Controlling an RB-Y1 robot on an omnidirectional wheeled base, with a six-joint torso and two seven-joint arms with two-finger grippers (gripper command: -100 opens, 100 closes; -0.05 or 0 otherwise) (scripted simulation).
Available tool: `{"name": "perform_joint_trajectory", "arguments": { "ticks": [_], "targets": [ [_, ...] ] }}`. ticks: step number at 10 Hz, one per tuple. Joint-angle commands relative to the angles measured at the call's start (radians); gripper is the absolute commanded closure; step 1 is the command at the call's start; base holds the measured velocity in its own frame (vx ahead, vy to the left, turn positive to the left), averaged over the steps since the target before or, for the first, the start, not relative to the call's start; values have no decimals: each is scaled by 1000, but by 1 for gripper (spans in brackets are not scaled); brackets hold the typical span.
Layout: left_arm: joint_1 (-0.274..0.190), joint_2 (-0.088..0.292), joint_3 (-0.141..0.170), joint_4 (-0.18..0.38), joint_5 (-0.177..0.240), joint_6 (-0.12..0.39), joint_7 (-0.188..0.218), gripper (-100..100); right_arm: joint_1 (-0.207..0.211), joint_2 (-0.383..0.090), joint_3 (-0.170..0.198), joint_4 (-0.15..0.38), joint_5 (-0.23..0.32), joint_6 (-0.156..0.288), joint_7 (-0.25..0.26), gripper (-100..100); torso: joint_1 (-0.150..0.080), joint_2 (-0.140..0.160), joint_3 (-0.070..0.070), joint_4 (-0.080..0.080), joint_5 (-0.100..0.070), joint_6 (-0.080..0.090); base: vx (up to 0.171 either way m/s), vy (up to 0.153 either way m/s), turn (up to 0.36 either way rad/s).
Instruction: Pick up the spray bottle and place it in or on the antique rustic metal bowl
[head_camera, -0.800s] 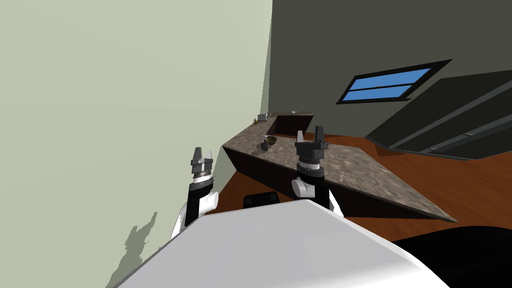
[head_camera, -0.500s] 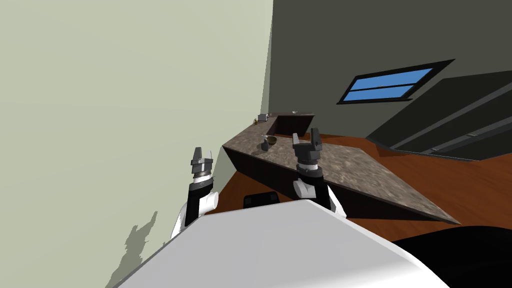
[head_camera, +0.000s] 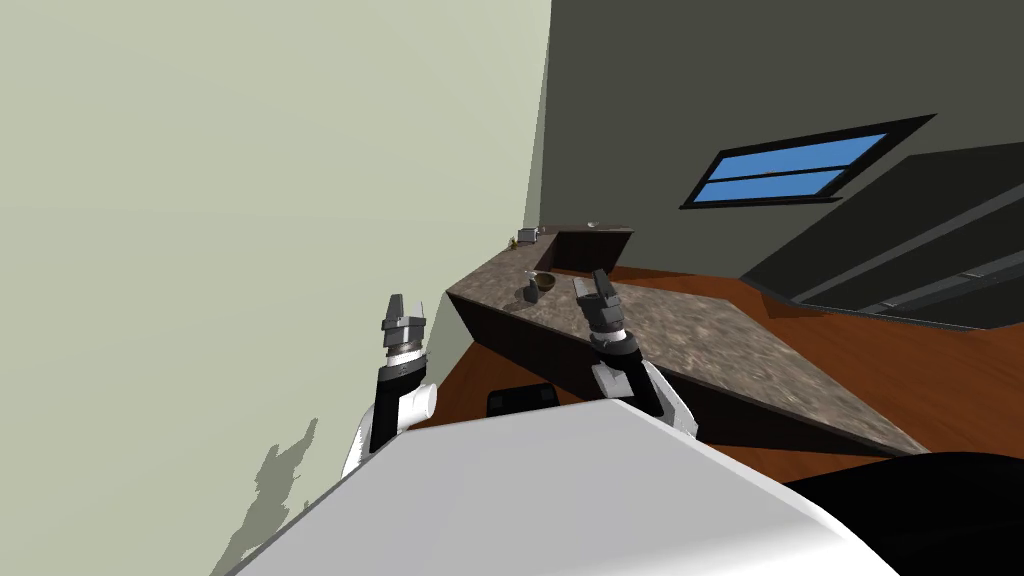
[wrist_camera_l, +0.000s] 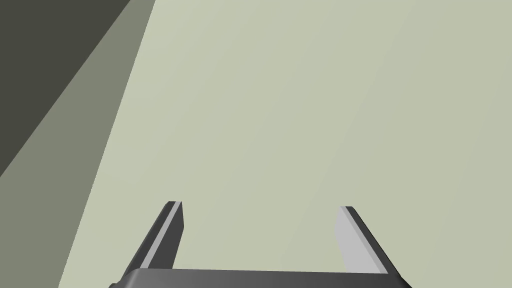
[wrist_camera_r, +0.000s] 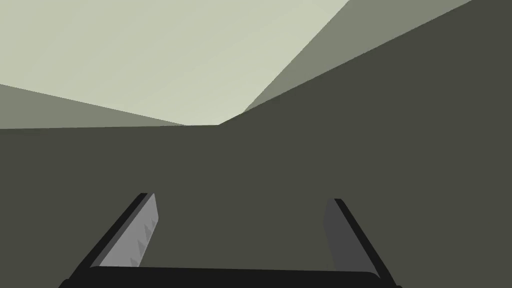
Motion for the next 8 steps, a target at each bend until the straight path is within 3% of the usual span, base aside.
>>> {"name": "perform_joint_trajectory", "arguments": {
  "ticks": [1, 2, 8],
  "targets": [
    [0, 0, 0, 0, 0, 0, 0, 0, 2, -50, -12, 44, 26, -11, -12, -100, 0, 0, 0, 0, 0, 0, 19, -23, 66],
    [0, 0, 0, 0, 0, 0, 0, 0, 2, -57, -12, 44, 26, -11, -12, -100, 0, 0, 0, 0, 0, 0, 12, -17, 21],
    [0, 0, 0, 0, 0, 0, 0, 0, -12, -231, -23, 180, 124, -7, -26, -100, 0, 0, 0, 0, 0, 0, 12, -19, 76]
  ]
}}
